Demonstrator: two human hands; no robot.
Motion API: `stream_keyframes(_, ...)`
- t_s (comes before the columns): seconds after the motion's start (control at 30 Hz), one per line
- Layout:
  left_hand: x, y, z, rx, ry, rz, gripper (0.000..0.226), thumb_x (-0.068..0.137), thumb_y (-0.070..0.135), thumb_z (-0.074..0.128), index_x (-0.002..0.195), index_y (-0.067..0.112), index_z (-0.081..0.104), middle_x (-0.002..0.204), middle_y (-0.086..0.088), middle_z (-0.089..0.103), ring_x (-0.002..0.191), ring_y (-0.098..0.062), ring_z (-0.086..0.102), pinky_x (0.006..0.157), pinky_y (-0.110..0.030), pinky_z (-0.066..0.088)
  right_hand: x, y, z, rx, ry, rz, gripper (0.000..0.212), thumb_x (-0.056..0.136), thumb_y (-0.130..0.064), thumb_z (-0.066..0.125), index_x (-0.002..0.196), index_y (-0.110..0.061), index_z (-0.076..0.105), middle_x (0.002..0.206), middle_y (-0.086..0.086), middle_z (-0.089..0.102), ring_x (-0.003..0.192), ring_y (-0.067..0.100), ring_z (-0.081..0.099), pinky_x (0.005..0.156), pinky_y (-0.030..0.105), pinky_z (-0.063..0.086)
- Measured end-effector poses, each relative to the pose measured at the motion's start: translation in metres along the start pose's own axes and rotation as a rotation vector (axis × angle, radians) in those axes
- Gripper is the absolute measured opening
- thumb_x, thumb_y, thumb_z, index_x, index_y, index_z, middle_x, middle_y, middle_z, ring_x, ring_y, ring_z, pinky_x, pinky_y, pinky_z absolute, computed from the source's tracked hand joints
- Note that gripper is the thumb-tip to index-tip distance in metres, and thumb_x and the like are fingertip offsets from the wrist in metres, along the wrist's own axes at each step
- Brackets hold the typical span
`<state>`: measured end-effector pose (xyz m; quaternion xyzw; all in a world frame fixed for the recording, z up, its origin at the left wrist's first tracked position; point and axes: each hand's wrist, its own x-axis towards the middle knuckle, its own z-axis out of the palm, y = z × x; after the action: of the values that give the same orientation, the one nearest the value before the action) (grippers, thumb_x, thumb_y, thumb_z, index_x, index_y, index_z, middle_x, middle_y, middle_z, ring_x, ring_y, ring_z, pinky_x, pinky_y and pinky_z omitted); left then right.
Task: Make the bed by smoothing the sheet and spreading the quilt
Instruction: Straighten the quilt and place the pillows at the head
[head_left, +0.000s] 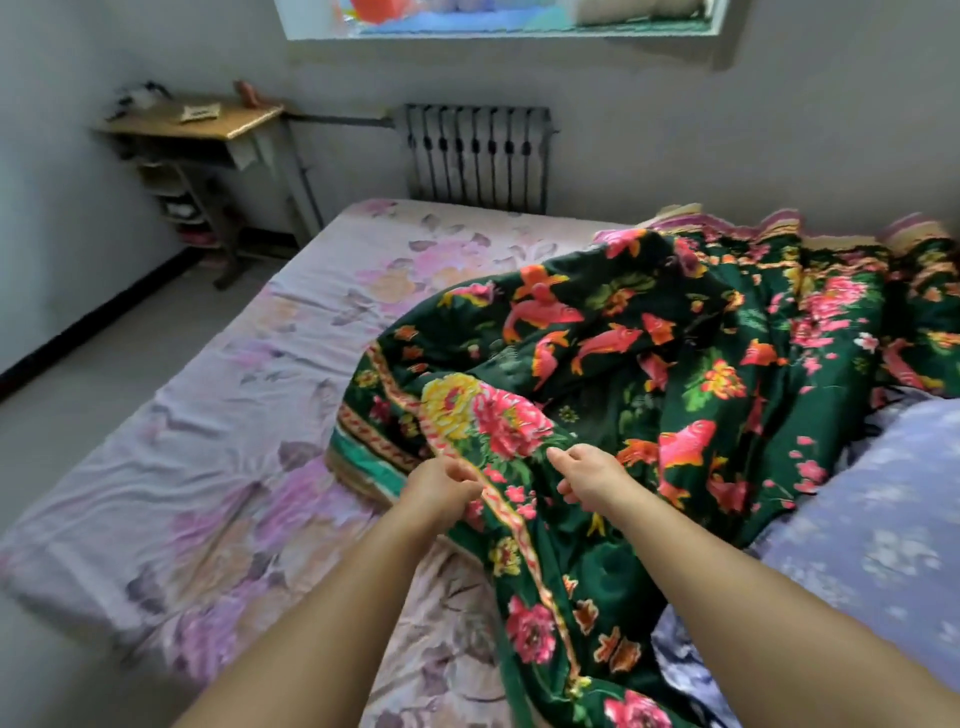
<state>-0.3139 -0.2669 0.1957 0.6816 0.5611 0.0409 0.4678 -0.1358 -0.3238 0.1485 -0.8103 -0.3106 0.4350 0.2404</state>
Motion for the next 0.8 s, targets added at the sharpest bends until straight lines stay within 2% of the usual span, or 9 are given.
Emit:
stream_keyframes(0.07, -0.001, -0.042, -0.027, -0.045, 0.014, -0.034, 0.005, 0.089, 0.011, 0.061, 0.09, 0.01, 0.066, 0.079, -0.004, 0.061, 0.075, -0.016, 0.054, 0.066, -0.026, 0.043, -0.004, -0.017, 0.034, -0.023, -0.002, 0.003, 0.048, 0.1, -0.041, 0.039, 0.105, 0.003, 0.059, 0.087, 0.011, 0.059, 0.08, 0.025, 0.058, 0.07, 0.033, 0.041)
stream_keyframes(0.13, -0.003, -0.076, -0.049, -0.076, 0.029, -0.071, 0.003, 0.087, 0.01, 0.062, 0.088, 0.01, 0.065, 0.081, -0.004, 0.06, 0.08, -0.017, 0.053, 0.071, -0.024, 0.04, -0.009, -0.029, 0.061, -0.042, -0.01, -0.008, 0.043, 0.099, -0.041, 0.04, 0.098, -0.003, 0.059, 0.083, 0.01, 0.058, 0.078, 0.025, 0.058, 0.07, 0.034, 0.042)
stream_keyframes(0.23, -0.006, -0.127, -0.079, -0.091, 0.027, -0.158, 0.004, 0.089, 0.01, 0.06, 0.085, 0.009, 0.061, 0.077, -0.003, 0.056, 0.078, -0.02, 0.05, 0.069, -0.025, 0.038, -0.014, -0.041, 0.103, -0.119, -0.028, -0.012, 0.038, 0.099, -0.04, 0.042, 0.097, -0.006, 0.058, 0.086, 0.01, 0.062, 0.083, 0.028, 0.061, 0.078, 0.04, 0.048)
stream_keyframes(0.3, -0.006, -0.153, -0.091, -0.106, 0.03, -0.192, 0.005, 0.088, 0.008, 0.059, 0.084, 0.008, 0.061, 0.08, -0.005, 0.056, 0.077, -0.021, 0.051, 0.065, -0.026, 0.039, -0.02, -0.039, 0.125, -0.164, -0.049, -0.004, 0.035, 0.098, -0.039, 0.045, 0.099, -0.007, 0.059, 0.087, 0.01, 0.065, 0.081, 0.026, 0.062, 0.078, 0.038, 0.049)
stream_keyframes(0.37, -0.005, -0.175, -0.098, -0.132, 0.043, -0.23, 0.004, 0.087, 0.008, 0.06, 0.086, 0.006, 0.063, 0.085, -0.009, 0.059, 0.078, -0.023, 0.052, 0.066, -0.027, 0.04, -0.022, -0.035, 0.145, -0.233, -0.077, 0.003, 0.033, 0.097, -0.039, 0.047, 0.101, -0.009, 0.061, 0.094, 0.011, 0.067, 0.089, 0.026, 0.063, 0.083, 0.038, 0.049)
stream_keyframes(0.47, -0.005, -0.194, -0.1, -0.187, 0.025, -0.265, 0.004, 0.089, 0.009, 0.059, 0.089, 0.006, 0.062, 0.085, -0.008, 0.058, 0.078, -0.021, 0.05, 0.067, -0.026, 0.038, -0.022, -0.03, 0.16, -0.328, -0.101, 0.042, 0.029, 0.095, -0.043, 0.05, 0.103, -0.017, 0.061, 0.101, 0.006, 0.067, 0.097, 0.024, 0.062, 0.085, 0.036, 0.049)
stream_keyframes(0.63, -0.001, -0.209, -0.091, -0.219, -0.015, -0.301, 0.004, 0.09, 0.01, 0.056, 0.088, 0.011, 0.059, 0.087, -0.005, 0.057, 0.086, -0.023, 0.053, 0.073, -0.028, 0.041, -0.011, -0.029, 0.176, -0.397, -0.055, 0.066, 0.024, 0.096, -0.036, 0.049, 0.107, -0.018, 0.059, 0.094, 0.001, 0.065, 0.087, 0.018, 0.061, 0.074, 0.029, 0.046)
stream_keyframes(0.8, 0.013, -0.218, -0.08, -0.261, -0.032, -0.328, 0.004, 0.09, 0.01, 0.057, 0.09, 0.014, 0.056, 0.083, -0.001, 0.053, 0.072, -0.016, 0.049, 0.059, -0.024, 0.038, 0.004, -0.013, 0.199, -0.477, -0.098, 0.106, 0.023, 0.094, -0.026, 0.055, 0.113, -0.014, 0.059, 0.112, 0.006, 0.062, 0.1, 0.022, 0.057, 0.083, 0.03, 0.045)
